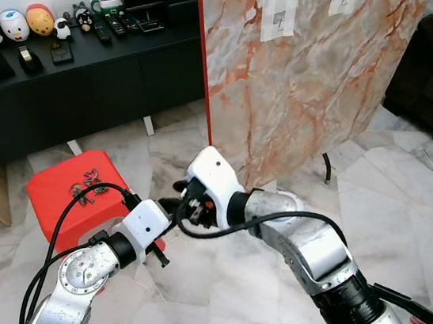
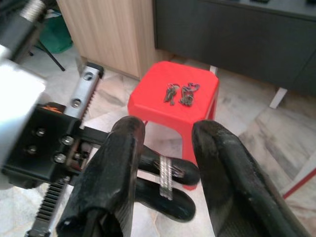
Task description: Hang keys on a hook
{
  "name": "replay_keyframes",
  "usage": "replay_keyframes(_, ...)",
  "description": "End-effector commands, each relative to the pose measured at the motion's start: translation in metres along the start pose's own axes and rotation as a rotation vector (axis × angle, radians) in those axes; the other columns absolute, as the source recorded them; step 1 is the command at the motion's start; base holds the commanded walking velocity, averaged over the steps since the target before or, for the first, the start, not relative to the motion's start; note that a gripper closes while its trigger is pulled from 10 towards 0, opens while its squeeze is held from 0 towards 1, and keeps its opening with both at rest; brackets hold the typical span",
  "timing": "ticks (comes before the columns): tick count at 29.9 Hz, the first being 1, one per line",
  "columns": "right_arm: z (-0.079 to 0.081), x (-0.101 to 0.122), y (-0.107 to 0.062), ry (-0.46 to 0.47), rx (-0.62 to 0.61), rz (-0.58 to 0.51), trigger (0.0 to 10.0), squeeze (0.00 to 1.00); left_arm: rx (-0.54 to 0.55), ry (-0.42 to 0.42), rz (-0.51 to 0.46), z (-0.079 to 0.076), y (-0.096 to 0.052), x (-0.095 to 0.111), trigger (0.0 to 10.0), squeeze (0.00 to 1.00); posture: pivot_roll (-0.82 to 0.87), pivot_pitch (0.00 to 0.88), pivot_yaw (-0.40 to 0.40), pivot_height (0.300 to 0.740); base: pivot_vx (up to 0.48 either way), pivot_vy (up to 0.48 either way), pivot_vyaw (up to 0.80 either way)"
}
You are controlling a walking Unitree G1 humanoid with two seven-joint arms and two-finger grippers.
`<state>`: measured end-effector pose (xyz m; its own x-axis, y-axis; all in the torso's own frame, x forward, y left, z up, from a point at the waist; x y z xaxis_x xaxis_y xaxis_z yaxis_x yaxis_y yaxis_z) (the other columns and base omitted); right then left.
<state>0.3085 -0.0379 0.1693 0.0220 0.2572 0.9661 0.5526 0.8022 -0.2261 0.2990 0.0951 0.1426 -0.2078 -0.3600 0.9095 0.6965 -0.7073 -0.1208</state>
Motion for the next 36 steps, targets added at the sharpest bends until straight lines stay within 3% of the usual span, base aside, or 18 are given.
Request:
replay_keyframes(1, -0.004, -0.002, -0.001, 0.018, -0.017, 0.014, 10.0, 0.0, -0.004, -0.006, -0.021, -0.001, 0.0, 0.006, 10.0, 0.0, 0.13, 0.122, -0.12, 0.74, 0.0, 0.0, 0.0)
replay_keyframes(16, 0.007, -0.005, 0.002, 0.016, 0.042, 0.032, 10.0, 0.0, 0.002, -0.003, -0.017, -0.001, 0.0, 0.006, 10.0, 0.0, 0.13, 0.125, -0.123, 0.74, 0.0, 0.0, 0.0)
replay_keyframes(17, 0.007, -0.006, 0.002, 0.016, 0.043, 0.032, 7.6, 0.0, 0.003, -0.004, -0.017, -0.001, 0.0, 0.006, 10.0, 0.0, 0.13, 0.125, -0.123, 0.74, 0.0, 0.0, 0.0)
replay_keyframes(18, 0.007, -0.006, 0.002, 0.016, 0.044, 0.032, 7.6, 0.0, 0.004, -0.004, -0.017, -0.001, 0.0, 0.006, 10.0, 0.0, 0.13, 0.125, -0.123, 0.74, 0.0, 0.0, 0.0)
replay_keyframes(19, 0.007, -0.006, 0.002, 0.014, 0.043, 0.034, 0.0, 0.0, 0.004, -0.003, -0.016, -0.001, 0.0, 0.006, 10.0, 0.0, 0.13, 0.126, -0.123, 0.74, 0.0, 0.0, 0.0)
replay_keyframes(36, 0.008, -0.007, 0.002, 0.0, 0.045, 0.038, 0.0, 0.0, 0.011, -0.003, -0.012, 0.001, 0.0, 0.004, 10.0, 0.0, 0.13, 0.126, -0.124, 0.74, 0.0, 0.0, 0.0)
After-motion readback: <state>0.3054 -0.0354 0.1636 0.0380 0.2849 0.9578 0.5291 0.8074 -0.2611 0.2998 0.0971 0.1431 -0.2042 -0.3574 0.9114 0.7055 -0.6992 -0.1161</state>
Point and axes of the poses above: a point about 5 cm out from each wrist's last joint towards the gripper, its own y axis pointing out of the wrist towards the gripper, its own x axis along the axis of the wrist's last joint, z = x × y, the point moved 3 cm from there along y, pointing out of the wrist towards the gripper, and after that the axes turned 9 degrees about -y, right-handed, at the moved point
